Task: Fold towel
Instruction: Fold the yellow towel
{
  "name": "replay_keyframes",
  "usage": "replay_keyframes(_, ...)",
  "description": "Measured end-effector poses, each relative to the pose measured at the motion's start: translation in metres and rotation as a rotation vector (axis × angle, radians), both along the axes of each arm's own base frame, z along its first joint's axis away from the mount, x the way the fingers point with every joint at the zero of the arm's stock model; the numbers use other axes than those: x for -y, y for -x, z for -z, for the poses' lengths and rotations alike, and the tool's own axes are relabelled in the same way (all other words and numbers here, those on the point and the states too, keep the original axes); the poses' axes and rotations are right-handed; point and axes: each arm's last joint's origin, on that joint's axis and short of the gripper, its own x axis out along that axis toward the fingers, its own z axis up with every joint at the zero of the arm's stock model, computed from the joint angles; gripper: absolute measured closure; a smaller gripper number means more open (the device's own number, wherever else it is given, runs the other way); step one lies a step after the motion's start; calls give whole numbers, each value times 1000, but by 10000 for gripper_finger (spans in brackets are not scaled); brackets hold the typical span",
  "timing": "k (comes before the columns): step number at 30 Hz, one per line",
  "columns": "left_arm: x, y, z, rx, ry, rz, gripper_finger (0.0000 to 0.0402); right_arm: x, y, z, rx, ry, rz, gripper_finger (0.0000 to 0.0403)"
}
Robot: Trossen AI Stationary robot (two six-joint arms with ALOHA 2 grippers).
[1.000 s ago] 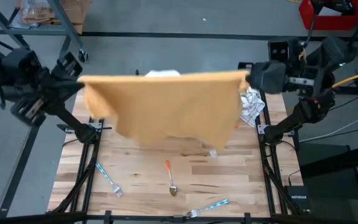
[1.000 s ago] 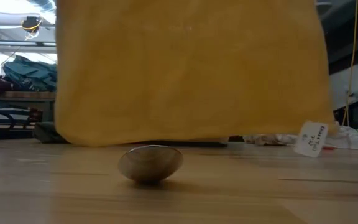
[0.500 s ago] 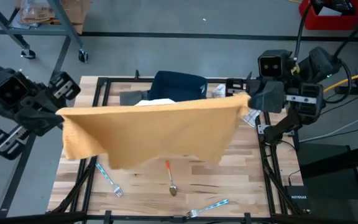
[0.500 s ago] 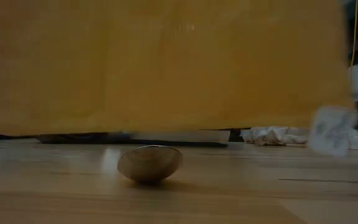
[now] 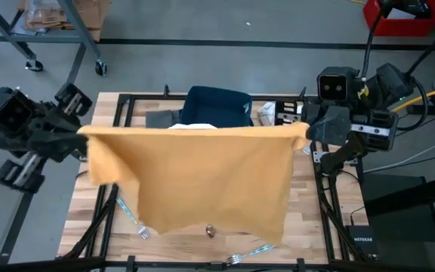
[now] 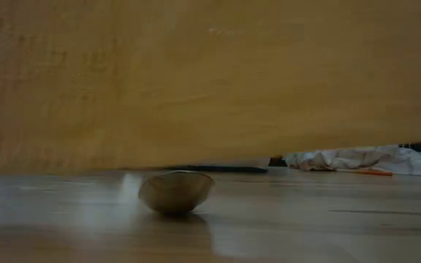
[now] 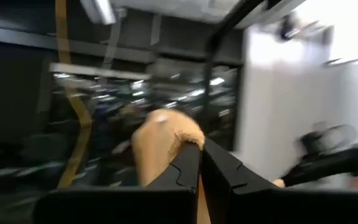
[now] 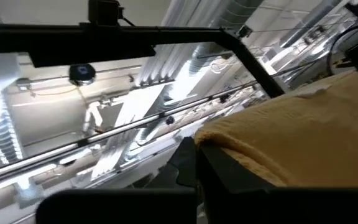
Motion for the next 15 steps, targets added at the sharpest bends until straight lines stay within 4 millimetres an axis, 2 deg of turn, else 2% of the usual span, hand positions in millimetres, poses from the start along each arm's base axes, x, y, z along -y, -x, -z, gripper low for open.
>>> replay_keyframes(8, -10, -4, 19, -309, -84, -469, 401, 4, -15, 21, -219, 95, 343, 398)
replay_keyframes(12, -16, -8, 35, -437, -145, -693, 401, 9, -21, 36, -366, 180, 600, 398)
replay_keyframes(15, -22, -13, 48, -483, -194, -787, 401, 14, -22, 46, -462, 250, 802, 398)
